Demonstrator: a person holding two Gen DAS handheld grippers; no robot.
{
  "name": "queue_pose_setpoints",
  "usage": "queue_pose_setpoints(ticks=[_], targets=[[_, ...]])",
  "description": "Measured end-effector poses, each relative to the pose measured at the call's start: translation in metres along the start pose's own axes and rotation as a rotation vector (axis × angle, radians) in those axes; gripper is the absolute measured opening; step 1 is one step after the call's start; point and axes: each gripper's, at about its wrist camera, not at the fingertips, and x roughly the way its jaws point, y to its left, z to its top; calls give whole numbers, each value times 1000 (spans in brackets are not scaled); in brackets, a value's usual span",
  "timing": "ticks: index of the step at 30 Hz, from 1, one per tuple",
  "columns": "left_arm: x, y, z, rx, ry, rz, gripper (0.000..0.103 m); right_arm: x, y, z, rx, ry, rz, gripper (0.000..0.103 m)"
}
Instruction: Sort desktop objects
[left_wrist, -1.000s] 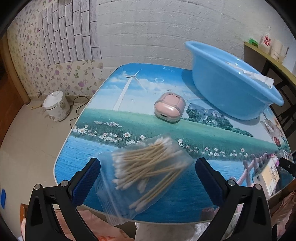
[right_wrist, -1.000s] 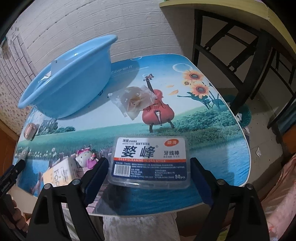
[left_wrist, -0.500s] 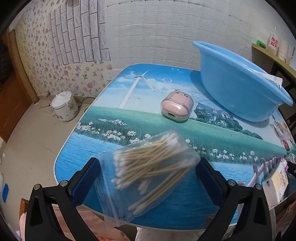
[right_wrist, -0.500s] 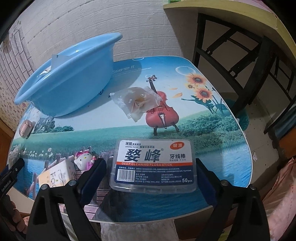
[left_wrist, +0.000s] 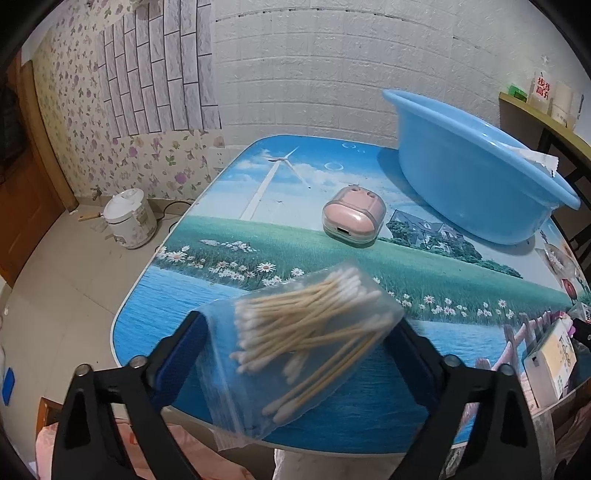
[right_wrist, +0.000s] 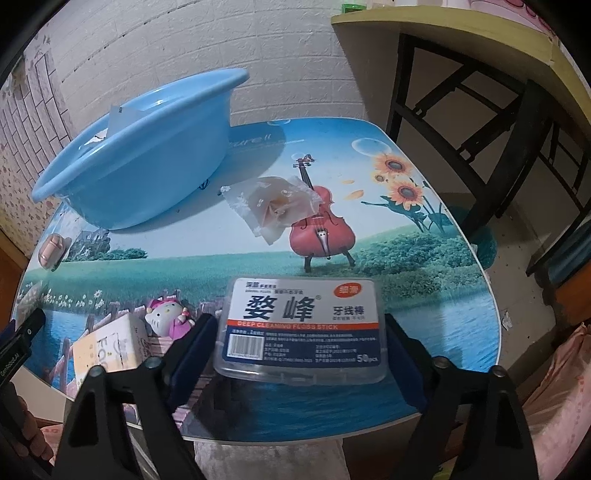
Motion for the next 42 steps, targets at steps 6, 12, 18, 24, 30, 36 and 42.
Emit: queue_pose_setpoints(ticks=[6,12,18,24,30,36,42], targets=[[-4,6,2,-6,-11,-20,61,-2,-5,0,9,0,30,82],[-9,10,4,-17,-18,-70,39,-4,-5,0,19,4,45,82],[-13,14,6,-23,-28,-100,32,-5,-8,0,31,8,55,82],[-20,14,6,-24,-38,-119,30,-9,-9,-2,33,-2,60,82],[-28,12,10,-16,-60,-139,28,-13,-9,0,26,-25,69,82],[-32,11,14,-19,-63,-151,26,-14,-10,-1,28,-27,79,82],[-38,10,16,-16,-78,-145,26,-17,-12,-1,32,-36,86,82]])
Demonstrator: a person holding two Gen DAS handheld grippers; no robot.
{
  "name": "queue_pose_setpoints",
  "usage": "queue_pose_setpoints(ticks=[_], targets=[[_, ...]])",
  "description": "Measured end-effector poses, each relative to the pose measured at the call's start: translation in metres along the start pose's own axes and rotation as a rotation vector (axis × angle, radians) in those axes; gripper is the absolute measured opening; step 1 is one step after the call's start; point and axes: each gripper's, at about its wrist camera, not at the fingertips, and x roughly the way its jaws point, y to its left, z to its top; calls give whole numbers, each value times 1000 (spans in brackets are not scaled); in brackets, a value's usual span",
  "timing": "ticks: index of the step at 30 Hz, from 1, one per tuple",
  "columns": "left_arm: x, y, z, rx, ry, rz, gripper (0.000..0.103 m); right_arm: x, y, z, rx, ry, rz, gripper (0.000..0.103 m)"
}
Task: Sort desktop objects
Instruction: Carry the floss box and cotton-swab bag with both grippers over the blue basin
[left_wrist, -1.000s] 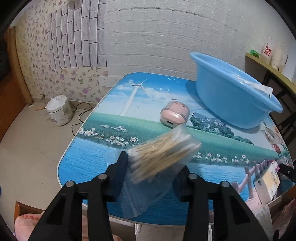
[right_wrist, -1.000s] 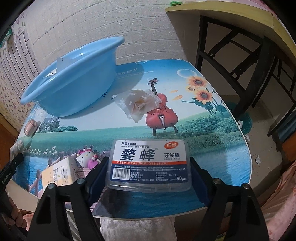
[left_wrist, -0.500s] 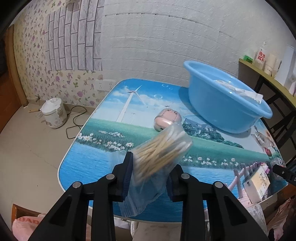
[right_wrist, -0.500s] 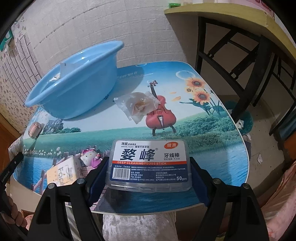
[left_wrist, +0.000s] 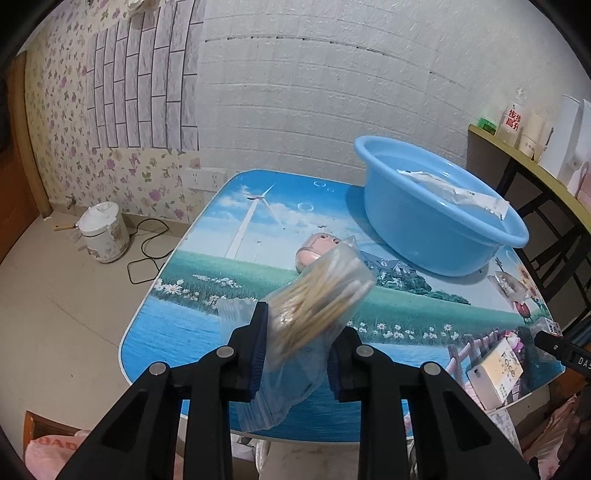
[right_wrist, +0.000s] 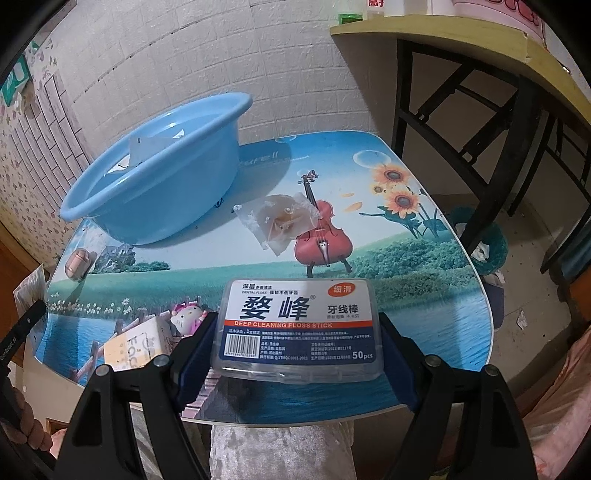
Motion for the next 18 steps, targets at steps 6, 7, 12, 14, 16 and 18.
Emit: queue_pose_setpoints(ticks=[6,7,12,14,16,18], targets=[[-8,-4,6,3,-20,6,25,-4,-2,0,4,-9,17,82],[-9,-5,7,7,-23,9,25,-5,-3,1,4,-13,19,82],[-16,-10,13,10,-17,6,25,-11,-1,2,-6,-15,31,82],[-20,-15,16,14,-21,-2,25,-13,1,3,-12,-13,39,82],[-24,-20,18,22,-23,-14,25,-16,3,4,-16,-18,50,82],[-27,-24,21,31,-25,-29,25,-21,5,6,-21,-29,60,82]])
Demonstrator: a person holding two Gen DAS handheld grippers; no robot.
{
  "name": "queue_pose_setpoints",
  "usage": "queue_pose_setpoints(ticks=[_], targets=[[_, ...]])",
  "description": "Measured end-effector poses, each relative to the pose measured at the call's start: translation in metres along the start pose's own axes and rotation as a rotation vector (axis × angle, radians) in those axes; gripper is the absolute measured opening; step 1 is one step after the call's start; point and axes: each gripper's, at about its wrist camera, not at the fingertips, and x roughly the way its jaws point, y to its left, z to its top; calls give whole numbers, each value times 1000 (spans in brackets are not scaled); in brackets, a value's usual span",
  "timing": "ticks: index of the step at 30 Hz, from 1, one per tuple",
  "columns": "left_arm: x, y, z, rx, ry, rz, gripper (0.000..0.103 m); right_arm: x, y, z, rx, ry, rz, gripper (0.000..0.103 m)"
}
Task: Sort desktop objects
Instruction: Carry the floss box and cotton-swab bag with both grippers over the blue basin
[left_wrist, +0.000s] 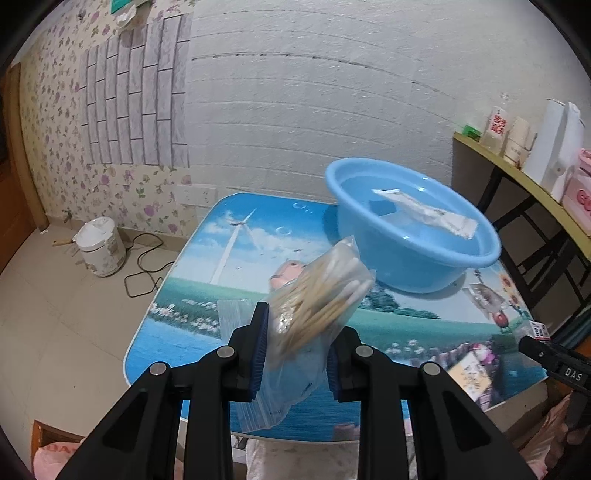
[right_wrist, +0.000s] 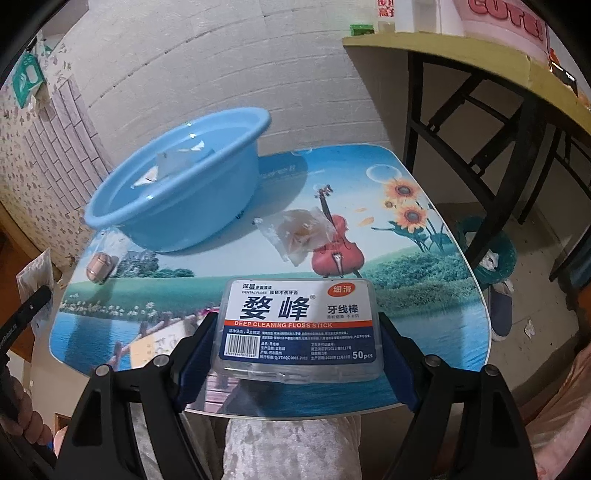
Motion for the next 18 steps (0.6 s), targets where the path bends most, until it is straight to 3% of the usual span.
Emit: queue_pose_setpoints(ticks=[18], targets=[[-14,-32,27,50,-41,-60,25,-30,29,26,-47,-73,73,82]])
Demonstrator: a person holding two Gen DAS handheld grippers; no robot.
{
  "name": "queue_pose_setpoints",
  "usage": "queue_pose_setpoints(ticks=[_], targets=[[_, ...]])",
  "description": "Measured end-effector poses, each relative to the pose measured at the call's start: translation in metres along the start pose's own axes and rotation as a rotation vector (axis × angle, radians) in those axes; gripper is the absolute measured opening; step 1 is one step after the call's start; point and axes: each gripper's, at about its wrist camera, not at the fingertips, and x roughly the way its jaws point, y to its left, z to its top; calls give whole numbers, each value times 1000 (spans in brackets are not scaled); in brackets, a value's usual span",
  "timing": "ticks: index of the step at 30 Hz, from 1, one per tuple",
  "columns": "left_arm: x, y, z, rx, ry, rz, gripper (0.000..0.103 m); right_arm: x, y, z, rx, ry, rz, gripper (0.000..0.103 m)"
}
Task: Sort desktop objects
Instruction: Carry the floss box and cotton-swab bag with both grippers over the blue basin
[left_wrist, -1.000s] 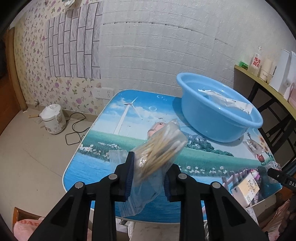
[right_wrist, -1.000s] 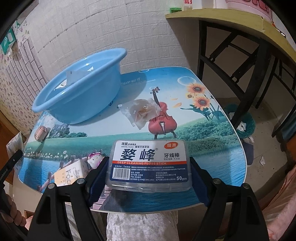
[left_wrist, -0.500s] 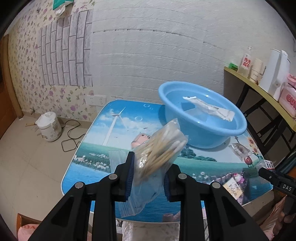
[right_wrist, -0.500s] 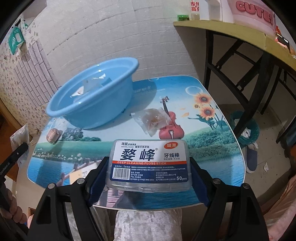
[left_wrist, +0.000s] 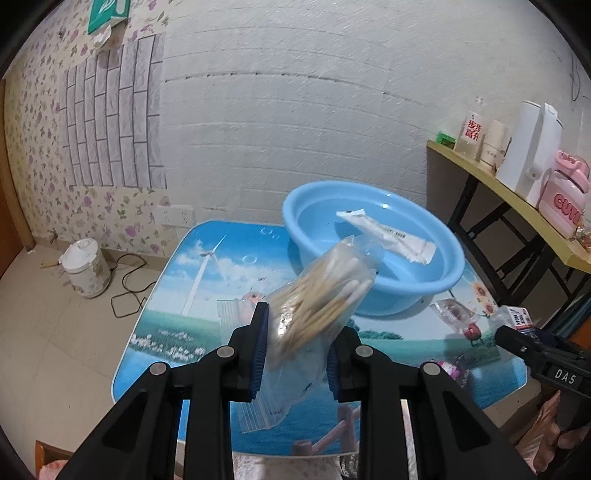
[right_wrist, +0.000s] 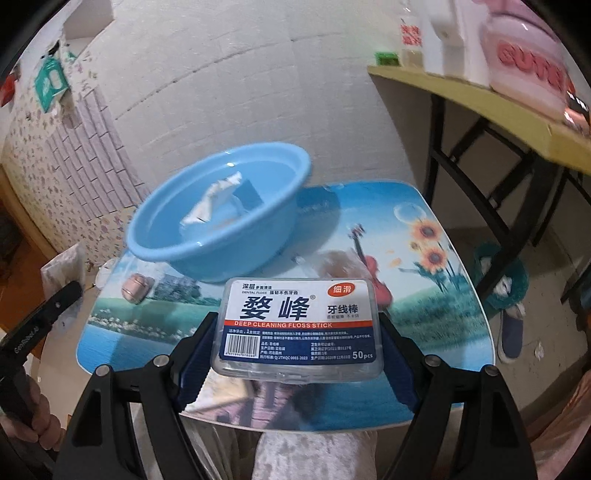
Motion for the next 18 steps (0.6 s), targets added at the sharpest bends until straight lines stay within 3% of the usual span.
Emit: queue_pose_setpoints(ticks=[18], targets=[[29,-25,29,35,17,-54,25,18,49,46,-103,-35,62,82]])
